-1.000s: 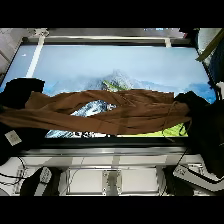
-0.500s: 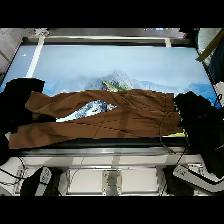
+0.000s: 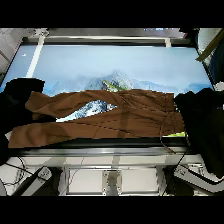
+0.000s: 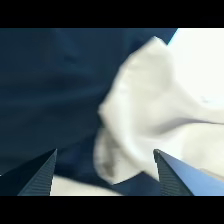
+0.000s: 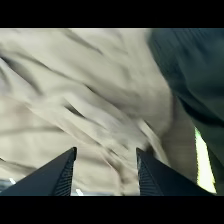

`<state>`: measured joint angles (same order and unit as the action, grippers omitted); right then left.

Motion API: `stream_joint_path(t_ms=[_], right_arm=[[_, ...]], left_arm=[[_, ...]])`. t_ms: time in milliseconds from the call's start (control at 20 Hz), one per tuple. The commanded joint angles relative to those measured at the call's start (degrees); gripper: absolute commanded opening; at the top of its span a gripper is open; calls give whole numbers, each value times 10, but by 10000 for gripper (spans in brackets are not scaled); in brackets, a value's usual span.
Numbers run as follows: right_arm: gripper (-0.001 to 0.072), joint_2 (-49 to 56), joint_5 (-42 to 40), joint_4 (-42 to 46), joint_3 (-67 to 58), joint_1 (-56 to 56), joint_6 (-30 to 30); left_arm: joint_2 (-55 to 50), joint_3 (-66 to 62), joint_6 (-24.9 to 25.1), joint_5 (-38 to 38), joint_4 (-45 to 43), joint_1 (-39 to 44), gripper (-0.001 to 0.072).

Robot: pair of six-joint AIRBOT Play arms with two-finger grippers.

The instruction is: Fold the clothes and pants, and hang the long-sleeved shirts on hangers.

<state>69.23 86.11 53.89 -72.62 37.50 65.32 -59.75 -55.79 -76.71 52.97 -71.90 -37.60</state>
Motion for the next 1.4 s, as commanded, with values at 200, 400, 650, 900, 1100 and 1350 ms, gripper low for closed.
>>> stream_joint_path(t_ms=[200,400,650,900,1100,1350], right_arm=[[428,0,18,-81,-13,0,73],[428,0,17,-92,-13,-14,97],[428,0,-41,-78,-13,-83,97],[428,0,-73,-51,-13,-130,97],[428,0,-77,-50,-13,-136,97],[428,0,-77,-50,-13,-136,97]], left_arm=[[-235,-98,78,-15,111,22,697],[-322,-208,88,-29,111,51,695],[-422,-363,97,60,37,98,694],[-478,-419,141,119,5,116,694],[-486,-419,159,127,3,116,662],[-475,-419,160,130,3,117,46]])
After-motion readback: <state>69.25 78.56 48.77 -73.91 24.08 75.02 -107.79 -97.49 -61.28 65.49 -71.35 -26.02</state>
